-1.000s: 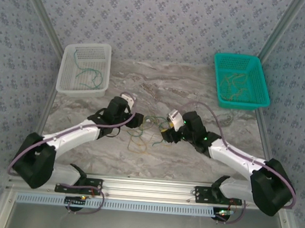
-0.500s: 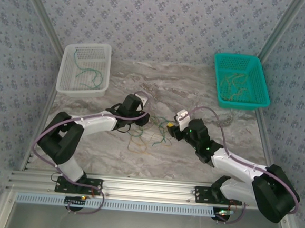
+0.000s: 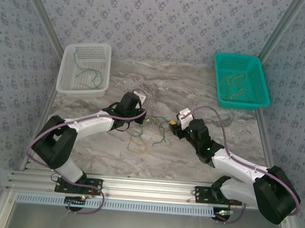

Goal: Untangle the cables

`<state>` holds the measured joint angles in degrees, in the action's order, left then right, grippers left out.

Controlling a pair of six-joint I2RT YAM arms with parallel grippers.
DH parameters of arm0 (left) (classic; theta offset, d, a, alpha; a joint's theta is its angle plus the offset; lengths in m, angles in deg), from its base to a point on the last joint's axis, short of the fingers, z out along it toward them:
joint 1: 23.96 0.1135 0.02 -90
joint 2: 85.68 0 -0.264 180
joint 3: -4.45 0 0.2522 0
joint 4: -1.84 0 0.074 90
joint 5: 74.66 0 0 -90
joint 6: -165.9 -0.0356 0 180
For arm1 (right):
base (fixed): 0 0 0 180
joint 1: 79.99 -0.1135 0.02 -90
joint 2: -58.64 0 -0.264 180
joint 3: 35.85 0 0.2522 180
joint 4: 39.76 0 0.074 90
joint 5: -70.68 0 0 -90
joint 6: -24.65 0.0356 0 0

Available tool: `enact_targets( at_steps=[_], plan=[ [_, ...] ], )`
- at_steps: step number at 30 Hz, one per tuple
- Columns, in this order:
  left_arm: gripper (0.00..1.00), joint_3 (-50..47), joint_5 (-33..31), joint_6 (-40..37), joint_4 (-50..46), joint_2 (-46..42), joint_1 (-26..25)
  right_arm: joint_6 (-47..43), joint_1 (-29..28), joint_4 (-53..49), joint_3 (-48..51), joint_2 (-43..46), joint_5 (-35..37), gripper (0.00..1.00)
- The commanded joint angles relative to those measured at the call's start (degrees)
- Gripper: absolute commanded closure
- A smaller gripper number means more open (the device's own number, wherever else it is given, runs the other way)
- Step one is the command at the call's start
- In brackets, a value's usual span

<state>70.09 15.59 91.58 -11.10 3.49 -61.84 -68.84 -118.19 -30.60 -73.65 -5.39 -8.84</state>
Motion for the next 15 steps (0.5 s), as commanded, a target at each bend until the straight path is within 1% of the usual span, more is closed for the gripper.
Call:
enact_targets(
  at_steps=[1, 8, 15],
  plan=[
    [1.00, 1.74, -1.85, -1.44, -1.93, -4.18, -0.05, 0.98, -0.30, 0.24, 0.25, 1.57, 2.74, 0.41],
    [1.00, 0.81, -4.46, -1.40, -2.93, -10.54, 0.33, 1.28, 0.09, 0.73, 1.18, 3.00, 3.63, 0.40],
    [1.00, 1.64, -3.57, -1.18, -3.74, -15.16, 1.54, 1.82, 0.58, 0.46, 0.83, 2.42, 3.17, 0.39]
  ],
)
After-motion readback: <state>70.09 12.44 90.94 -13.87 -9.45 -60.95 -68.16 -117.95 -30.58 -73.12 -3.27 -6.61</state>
